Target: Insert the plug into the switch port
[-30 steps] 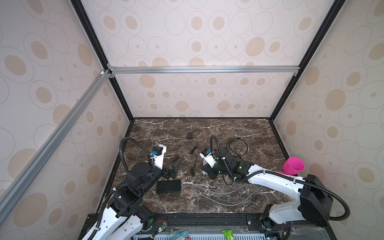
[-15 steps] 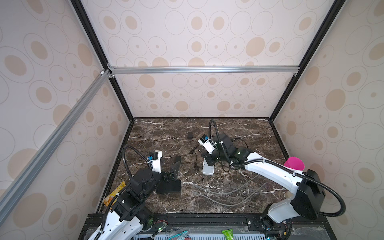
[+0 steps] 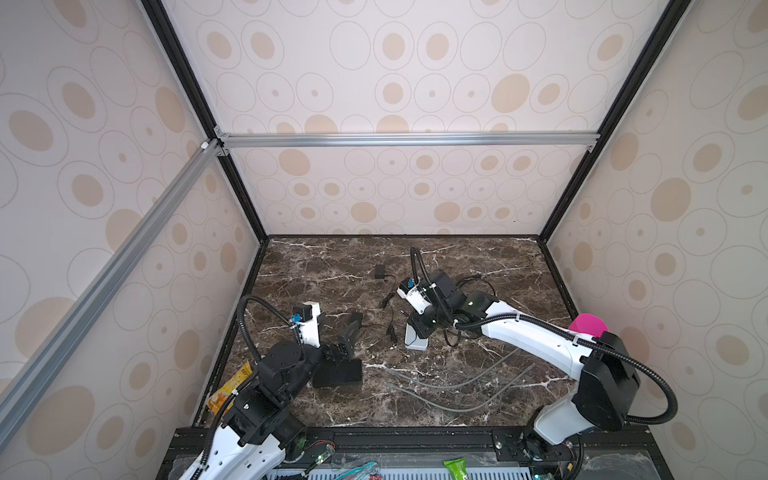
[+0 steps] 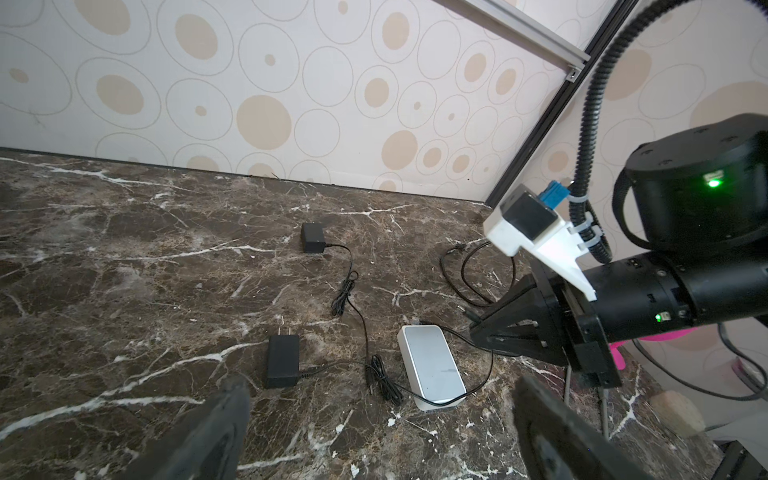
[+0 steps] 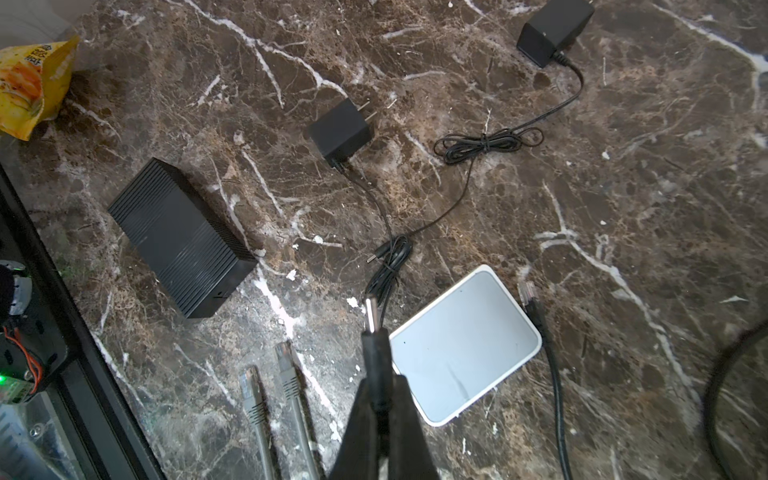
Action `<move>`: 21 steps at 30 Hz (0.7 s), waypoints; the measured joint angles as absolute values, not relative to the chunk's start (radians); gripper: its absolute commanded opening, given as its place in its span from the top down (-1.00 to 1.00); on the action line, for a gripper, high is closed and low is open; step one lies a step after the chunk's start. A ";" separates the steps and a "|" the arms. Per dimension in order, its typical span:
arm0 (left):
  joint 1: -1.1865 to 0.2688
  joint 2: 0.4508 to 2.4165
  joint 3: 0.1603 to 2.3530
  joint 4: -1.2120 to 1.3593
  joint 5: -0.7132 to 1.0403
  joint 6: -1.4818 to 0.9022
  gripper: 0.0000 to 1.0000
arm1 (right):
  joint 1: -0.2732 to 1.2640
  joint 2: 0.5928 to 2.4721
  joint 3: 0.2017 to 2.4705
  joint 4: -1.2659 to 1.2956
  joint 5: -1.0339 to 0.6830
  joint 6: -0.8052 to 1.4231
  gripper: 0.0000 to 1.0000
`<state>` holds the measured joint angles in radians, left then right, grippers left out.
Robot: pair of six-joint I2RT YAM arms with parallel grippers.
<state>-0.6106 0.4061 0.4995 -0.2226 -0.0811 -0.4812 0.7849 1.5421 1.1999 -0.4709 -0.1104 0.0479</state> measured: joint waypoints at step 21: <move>-0.611 0.422 0.500 -0.221 -0.098 -0.493 -0.96 | 0.810 1.558 1.118 -0.492 -0.143 0.054 1.00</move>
<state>-0.6106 0.4221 0.4995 -0.2207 -0.0982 -0.4927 0.8097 1.5581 1.1175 -0.4919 -0.1429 0.0536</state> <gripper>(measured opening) 0.981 0.056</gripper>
